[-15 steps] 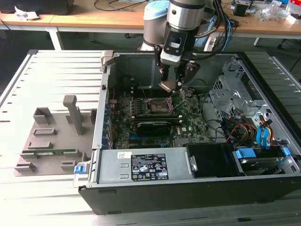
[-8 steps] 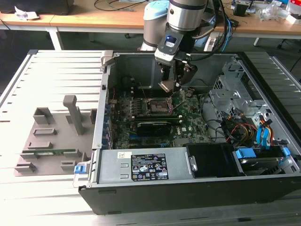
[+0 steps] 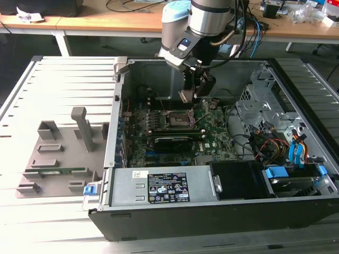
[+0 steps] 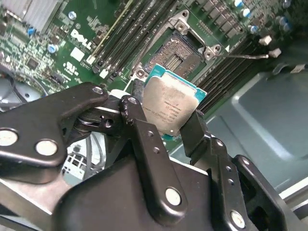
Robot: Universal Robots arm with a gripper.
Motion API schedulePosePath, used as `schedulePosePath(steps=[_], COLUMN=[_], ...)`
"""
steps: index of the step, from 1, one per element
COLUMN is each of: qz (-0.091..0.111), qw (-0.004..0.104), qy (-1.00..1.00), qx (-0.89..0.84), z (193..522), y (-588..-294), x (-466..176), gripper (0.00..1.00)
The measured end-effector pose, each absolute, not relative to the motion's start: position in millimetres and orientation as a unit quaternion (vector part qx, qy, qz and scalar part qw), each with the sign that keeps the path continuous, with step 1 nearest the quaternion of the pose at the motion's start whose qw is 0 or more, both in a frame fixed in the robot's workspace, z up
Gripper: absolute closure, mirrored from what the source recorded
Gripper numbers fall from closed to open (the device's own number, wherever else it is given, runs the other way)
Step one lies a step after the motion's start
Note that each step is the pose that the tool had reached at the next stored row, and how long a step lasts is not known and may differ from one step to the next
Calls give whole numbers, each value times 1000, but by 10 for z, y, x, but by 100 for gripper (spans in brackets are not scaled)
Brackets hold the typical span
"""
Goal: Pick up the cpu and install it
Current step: 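Place the cpu into insertion slot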
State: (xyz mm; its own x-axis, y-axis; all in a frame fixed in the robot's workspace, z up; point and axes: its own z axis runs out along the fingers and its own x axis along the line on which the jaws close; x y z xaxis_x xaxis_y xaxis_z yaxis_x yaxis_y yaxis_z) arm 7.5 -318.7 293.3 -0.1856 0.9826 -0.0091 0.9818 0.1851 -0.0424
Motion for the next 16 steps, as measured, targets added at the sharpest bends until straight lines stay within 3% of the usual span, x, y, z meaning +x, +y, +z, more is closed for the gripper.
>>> schedulePosePath(steps=[16], qz=[19], qw=[11], qy=[-731], qx=[-683], z=[2803], y=[-3187], x=[73], gripper=[45])
